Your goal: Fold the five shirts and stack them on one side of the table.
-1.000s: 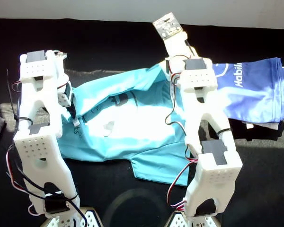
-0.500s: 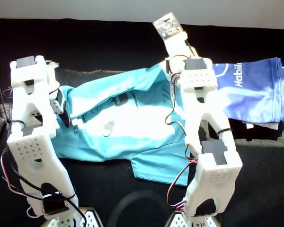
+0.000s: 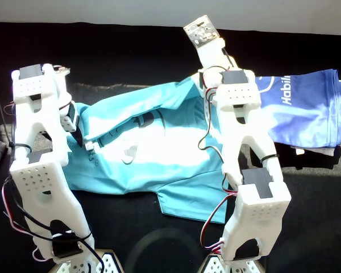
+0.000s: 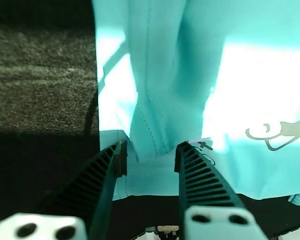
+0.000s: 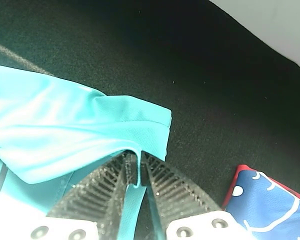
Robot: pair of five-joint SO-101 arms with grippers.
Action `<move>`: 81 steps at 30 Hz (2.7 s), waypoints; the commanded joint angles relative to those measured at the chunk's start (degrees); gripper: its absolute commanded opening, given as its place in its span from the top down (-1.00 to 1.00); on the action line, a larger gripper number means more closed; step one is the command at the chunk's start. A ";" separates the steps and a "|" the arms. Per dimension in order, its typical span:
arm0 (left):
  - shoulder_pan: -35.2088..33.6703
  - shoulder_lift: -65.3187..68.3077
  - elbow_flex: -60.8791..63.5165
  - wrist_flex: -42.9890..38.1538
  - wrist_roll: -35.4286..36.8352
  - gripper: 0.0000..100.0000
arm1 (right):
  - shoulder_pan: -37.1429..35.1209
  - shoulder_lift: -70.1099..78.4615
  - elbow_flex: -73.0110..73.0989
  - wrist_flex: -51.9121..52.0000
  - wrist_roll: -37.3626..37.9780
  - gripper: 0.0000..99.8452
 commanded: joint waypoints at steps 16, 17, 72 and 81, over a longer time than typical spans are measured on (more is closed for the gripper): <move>2.68 -0.31 0.84 -5.19 -5.71 0.67 | -0.31 -0.57 -3.38 0.04 -0.53 0.99; 2.51 -0.31 0.84 -5.19 -5.98 0.67 | -0.31 -0.57 -3.38 0.04 -0.53 0.99; -2.42 -42.07 53.14 -6.42 -11.52 0.97 | 7.34 -78.20 66.86 25.63 -0.09 0.99; -2.24 -42.15 55.16 -7.21 -11.43 0.97 | 6.02 -86.99 73.89 31.96 3.25 0.99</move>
